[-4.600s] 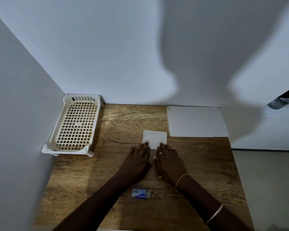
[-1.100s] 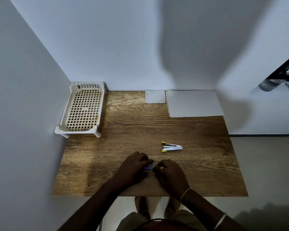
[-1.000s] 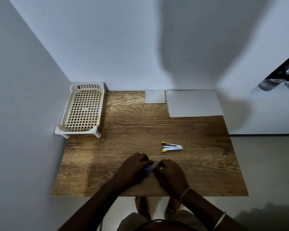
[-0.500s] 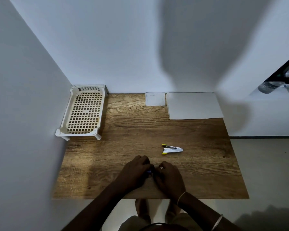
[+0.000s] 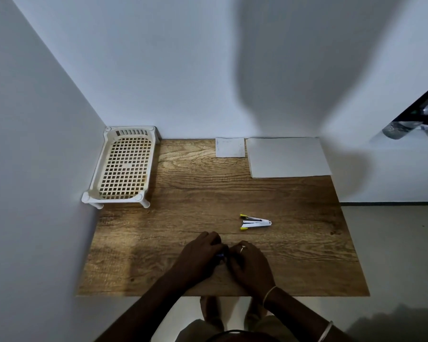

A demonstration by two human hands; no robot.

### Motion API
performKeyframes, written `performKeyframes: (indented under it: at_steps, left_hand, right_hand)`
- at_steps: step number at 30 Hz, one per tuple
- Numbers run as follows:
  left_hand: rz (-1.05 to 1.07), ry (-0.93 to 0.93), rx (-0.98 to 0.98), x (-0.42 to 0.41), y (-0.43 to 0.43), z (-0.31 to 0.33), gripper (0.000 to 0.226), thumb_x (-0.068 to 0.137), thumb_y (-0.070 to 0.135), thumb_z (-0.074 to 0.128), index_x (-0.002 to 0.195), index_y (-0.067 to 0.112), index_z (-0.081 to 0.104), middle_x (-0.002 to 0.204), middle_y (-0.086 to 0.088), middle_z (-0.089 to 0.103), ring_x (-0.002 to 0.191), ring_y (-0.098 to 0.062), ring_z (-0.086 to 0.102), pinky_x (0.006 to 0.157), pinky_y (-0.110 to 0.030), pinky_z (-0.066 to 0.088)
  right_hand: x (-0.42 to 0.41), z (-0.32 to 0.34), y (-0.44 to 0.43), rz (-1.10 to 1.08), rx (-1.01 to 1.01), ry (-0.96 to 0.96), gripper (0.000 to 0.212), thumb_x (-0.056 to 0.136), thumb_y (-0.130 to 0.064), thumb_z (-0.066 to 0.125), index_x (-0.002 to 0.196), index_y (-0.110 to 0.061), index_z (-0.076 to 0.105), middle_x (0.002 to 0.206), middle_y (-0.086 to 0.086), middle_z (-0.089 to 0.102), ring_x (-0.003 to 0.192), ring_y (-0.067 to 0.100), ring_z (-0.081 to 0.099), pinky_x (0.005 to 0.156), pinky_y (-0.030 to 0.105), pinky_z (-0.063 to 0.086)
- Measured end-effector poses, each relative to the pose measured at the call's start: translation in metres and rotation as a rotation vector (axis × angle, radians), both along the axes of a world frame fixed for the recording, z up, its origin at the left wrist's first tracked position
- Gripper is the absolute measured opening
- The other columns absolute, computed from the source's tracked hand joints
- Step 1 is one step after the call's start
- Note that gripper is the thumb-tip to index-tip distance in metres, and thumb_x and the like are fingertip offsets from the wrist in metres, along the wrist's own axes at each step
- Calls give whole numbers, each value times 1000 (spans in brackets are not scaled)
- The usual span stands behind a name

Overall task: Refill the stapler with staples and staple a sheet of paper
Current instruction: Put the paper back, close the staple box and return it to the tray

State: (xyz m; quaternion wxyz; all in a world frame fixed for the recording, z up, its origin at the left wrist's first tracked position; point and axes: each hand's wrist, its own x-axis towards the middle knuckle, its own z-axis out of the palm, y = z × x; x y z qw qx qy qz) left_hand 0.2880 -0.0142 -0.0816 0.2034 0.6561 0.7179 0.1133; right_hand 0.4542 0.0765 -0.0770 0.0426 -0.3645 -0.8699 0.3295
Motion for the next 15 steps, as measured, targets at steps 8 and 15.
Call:
performKeyframes:
  at_steps: [8,15]
  left_hand:
    - [102,-60,-27,0,-3,-6,63,88,28,69,148,27,48,132,4,58,120,-19,52,83,-36,52]
    - [203,-152,-10,4,-6,-13,65,89,32,70,150,28,47,137,3,59,126,-18,50,93,-31,45]
  right_hand:
    - [-2,6,6,-316,-265,61,23,91,-18,71,114,-14,75,112,2,75,106,16,68,97,31,51]
    - [-15,7,11,-276,-308,-4,16,88,-20,72,102,-18,80,105,1,79,102,17,71,92,27,49]
